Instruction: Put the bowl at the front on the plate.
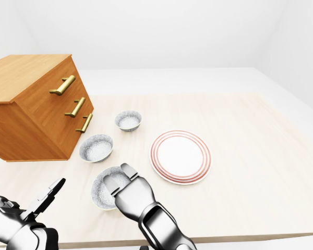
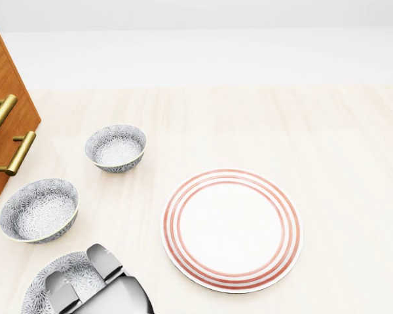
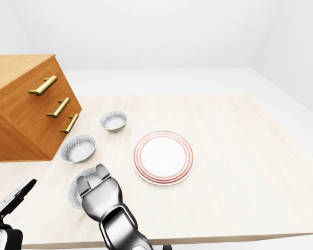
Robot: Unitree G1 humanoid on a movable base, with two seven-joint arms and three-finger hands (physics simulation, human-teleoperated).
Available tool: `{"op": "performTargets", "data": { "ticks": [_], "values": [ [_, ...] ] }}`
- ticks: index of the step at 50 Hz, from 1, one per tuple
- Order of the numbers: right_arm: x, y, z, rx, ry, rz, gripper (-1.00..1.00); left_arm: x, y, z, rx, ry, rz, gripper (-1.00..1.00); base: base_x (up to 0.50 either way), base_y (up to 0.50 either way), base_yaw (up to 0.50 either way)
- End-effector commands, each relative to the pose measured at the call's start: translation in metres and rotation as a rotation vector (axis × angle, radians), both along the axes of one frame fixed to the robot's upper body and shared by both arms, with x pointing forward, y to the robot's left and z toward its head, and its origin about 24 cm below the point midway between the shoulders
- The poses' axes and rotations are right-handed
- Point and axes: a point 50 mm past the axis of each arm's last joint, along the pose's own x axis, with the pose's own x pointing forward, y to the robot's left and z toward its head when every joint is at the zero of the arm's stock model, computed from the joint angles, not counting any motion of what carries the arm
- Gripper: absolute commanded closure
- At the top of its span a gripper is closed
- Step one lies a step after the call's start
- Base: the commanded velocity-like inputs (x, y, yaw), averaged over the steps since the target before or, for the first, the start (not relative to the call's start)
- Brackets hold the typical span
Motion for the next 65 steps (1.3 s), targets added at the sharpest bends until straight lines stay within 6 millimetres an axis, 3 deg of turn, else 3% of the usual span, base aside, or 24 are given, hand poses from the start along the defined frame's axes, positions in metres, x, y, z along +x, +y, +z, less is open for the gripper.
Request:
{"op": "performTargets", "data": {
  "ticks": [1,28,45,65],
  "values": [
    [-0.004,0.006,-0.008,0.0,0.048,0.036,-1.0,0.001,0.0,-0.002,-0.006,0.007,-0.001,-1.0,0.0,0.0,0.0],
    [0.004,0.019,-0.025,0.049,0.222,0.053,-1.0,0.001,0.0,-0.001,-0.006,0.001,-0.004,-1.0,0.0,0.0,0.0],
    [0.029,0.021,-0.022,0.091,0.264,0.002,-1.0,0.0,0.0,0.001,-0.003,-0.008,-0.003,-1.0,0.0,0.0,0.0],
    [0.018,0.023,-0.035,0.096,0.341,0.033,-1.0,0.0,0.0,0.0,-0.007,-0.009,-0.004,-1.0,0.0,0.0,0.0]
  ]
}}
